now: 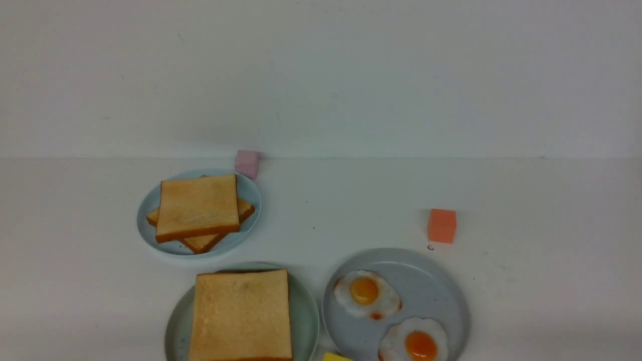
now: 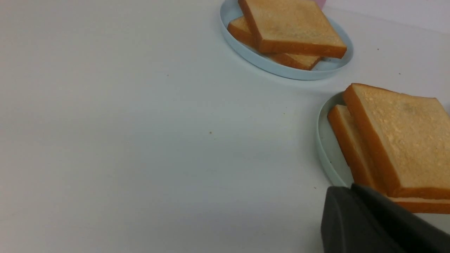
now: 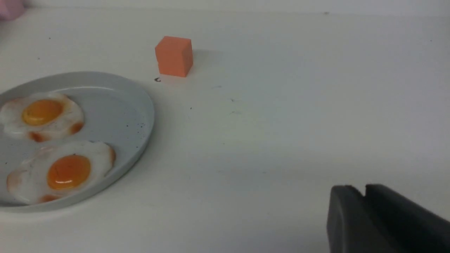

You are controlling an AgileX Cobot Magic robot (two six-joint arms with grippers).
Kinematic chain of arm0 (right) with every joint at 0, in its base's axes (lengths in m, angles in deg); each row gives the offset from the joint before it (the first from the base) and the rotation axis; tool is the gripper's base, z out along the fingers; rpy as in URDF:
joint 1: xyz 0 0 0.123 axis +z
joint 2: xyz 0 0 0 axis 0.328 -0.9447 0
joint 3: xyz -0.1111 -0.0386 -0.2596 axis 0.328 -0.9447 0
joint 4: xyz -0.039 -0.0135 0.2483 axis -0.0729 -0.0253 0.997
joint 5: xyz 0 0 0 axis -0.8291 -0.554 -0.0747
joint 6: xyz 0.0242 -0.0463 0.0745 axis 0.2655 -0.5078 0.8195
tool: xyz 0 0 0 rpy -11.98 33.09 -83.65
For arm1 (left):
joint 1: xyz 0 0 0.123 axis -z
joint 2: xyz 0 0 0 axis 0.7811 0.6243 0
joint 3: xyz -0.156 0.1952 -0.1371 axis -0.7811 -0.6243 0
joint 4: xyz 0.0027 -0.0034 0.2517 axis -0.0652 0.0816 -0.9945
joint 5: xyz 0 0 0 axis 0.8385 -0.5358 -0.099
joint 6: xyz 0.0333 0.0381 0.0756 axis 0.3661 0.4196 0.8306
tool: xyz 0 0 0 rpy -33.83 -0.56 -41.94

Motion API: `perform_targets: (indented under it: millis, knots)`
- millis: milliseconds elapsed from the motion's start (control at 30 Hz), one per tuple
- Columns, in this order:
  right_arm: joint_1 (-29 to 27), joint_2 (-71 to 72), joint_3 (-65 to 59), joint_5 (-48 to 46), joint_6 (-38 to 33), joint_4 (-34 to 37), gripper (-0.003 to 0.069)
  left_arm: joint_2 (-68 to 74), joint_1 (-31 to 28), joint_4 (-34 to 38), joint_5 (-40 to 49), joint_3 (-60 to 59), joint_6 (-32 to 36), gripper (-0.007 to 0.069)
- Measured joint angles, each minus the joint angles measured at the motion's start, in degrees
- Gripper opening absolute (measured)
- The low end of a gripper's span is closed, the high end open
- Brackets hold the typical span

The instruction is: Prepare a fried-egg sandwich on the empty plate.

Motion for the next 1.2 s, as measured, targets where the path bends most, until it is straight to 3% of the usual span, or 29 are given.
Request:
perform_targets:
  millis: [267, 1200]
  knots:
    - [-2.73, 0.00, 0.06, -0.19, 0.00, -0.66, 0.0107, 0.00, 0.00, 0.00, 0.00, 0.00, 0.00, 0.0036]
    - [-2.79, 0.02, 0.06, -0.19, 0.00, -0.66, 0.0136, 0.00, 0.00, 0.00, 0.17, 0.00, 0.00, 0.0064]
